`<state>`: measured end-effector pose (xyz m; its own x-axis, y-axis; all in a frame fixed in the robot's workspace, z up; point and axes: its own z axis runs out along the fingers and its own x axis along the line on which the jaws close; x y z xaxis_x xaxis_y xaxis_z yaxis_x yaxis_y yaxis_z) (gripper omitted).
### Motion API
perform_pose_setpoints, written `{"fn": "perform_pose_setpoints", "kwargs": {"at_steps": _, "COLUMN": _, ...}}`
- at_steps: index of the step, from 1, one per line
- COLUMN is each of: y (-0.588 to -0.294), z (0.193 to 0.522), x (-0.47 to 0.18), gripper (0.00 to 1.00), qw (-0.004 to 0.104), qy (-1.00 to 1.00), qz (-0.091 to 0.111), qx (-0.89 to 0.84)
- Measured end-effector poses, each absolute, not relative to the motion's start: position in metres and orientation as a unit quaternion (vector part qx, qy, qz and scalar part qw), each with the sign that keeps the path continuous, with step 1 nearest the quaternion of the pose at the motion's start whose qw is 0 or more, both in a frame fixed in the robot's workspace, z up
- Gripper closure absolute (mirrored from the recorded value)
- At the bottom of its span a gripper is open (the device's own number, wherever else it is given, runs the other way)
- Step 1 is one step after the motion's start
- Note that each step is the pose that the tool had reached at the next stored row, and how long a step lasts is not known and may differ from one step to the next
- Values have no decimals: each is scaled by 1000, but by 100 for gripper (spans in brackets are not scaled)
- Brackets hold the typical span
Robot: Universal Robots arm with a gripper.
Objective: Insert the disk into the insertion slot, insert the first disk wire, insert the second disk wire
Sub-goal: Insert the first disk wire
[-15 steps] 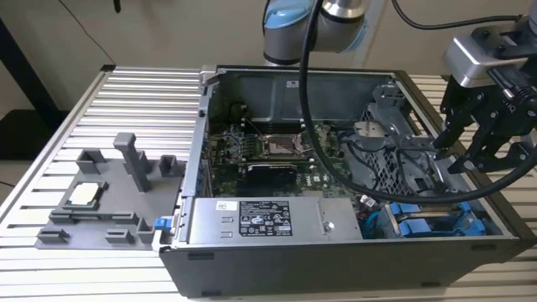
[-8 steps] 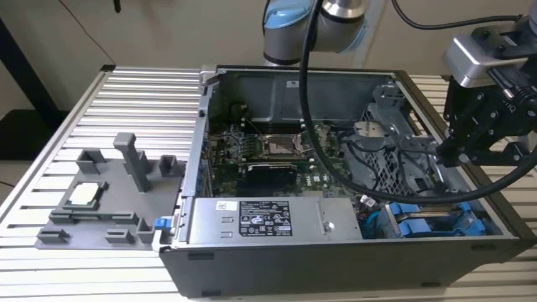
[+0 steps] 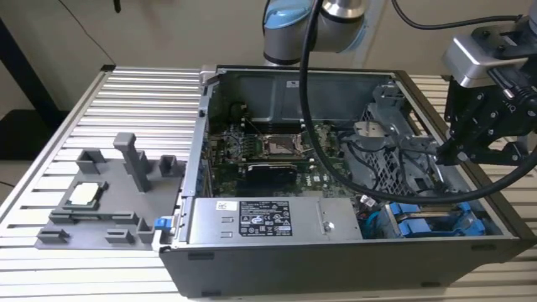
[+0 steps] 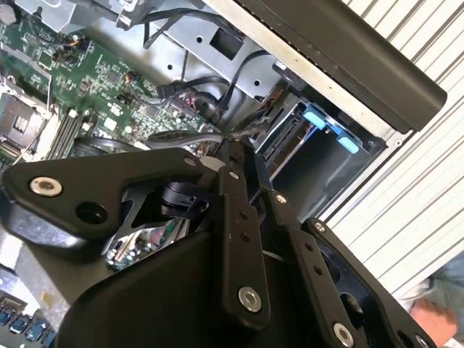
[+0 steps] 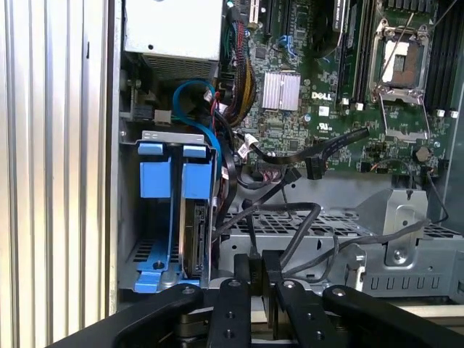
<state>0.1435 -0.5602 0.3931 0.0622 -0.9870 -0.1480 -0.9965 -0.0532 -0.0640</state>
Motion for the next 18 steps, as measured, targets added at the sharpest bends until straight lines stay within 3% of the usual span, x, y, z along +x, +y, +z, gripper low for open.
{"fn": "perform_pose_setpoints", "kwargs": {"at_steps": 14, "y": -560, "z": 388, "x": 143, "gripper": 81, "qw": 76, "qy": 684, "qz": 25, "qx": -725}}
{"fn": "perform_pose_setpoints", "kwargs": {"at_steps": 18, "y": -560, "z": 386, "x": 144, "gripper": 81, "qw": 63, "qy": 684, "qz": 10, "qx": -727}}
